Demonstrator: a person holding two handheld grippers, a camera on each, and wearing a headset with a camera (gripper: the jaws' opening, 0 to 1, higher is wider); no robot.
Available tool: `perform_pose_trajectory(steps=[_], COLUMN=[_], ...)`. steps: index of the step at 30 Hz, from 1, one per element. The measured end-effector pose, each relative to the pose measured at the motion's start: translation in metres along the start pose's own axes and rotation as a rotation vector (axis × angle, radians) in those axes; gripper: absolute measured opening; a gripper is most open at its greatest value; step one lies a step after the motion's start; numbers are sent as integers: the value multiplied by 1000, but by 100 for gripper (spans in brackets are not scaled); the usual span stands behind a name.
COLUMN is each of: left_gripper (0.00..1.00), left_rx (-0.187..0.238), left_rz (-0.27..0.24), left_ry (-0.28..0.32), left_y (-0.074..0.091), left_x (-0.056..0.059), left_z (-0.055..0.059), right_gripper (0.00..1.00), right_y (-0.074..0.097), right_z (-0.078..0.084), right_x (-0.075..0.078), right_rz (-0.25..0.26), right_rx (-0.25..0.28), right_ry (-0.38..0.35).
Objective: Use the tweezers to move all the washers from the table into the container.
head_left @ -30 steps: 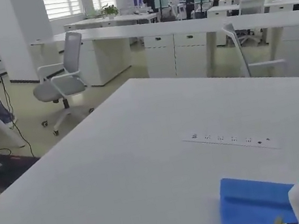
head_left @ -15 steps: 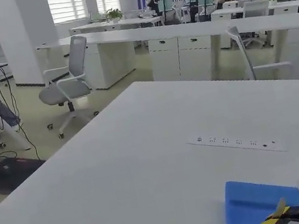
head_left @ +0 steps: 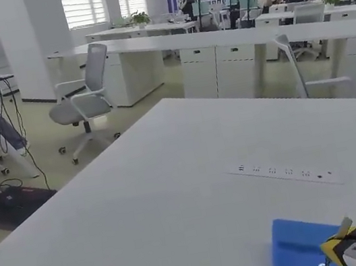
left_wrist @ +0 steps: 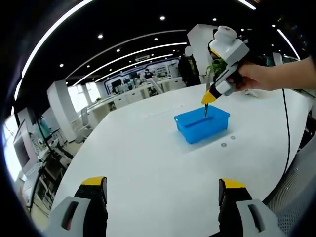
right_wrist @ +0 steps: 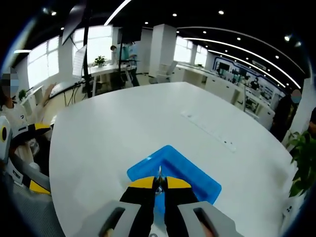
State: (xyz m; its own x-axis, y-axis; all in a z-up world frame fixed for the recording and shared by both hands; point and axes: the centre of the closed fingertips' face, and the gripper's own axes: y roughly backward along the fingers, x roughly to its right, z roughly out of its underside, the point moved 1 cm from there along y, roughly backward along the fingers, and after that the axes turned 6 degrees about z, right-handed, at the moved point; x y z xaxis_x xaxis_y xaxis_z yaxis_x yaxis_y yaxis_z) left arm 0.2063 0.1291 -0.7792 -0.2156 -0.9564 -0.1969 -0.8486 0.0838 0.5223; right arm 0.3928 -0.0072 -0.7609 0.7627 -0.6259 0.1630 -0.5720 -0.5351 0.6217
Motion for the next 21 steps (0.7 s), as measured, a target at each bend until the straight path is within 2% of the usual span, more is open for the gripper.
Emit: perform_pose_trajectory(steps=[3, 6, 13, 21], left_gripper=[97, 97, 96, 96], left_rx=[9, 13, 2, -7], left_rz=[1, -1, -2, -1], left_ry=[6, 11, 7, 2], left_y=[0, 0, -1, -2], left_x=[0, -1, -2, -2], left_z=[-1, -1, 2, 4], right_gripper=[2, 2, 2, 2], right_y=[-4, -11, -20, -37], right_z=[-2, 0, 2, 17], right_x=[6, 11, 17, 14], right_rz=[9, 38, 70, 52], right_rx=[7, 1, -9, -59], right_ry=[-19, -7, -20, -16])
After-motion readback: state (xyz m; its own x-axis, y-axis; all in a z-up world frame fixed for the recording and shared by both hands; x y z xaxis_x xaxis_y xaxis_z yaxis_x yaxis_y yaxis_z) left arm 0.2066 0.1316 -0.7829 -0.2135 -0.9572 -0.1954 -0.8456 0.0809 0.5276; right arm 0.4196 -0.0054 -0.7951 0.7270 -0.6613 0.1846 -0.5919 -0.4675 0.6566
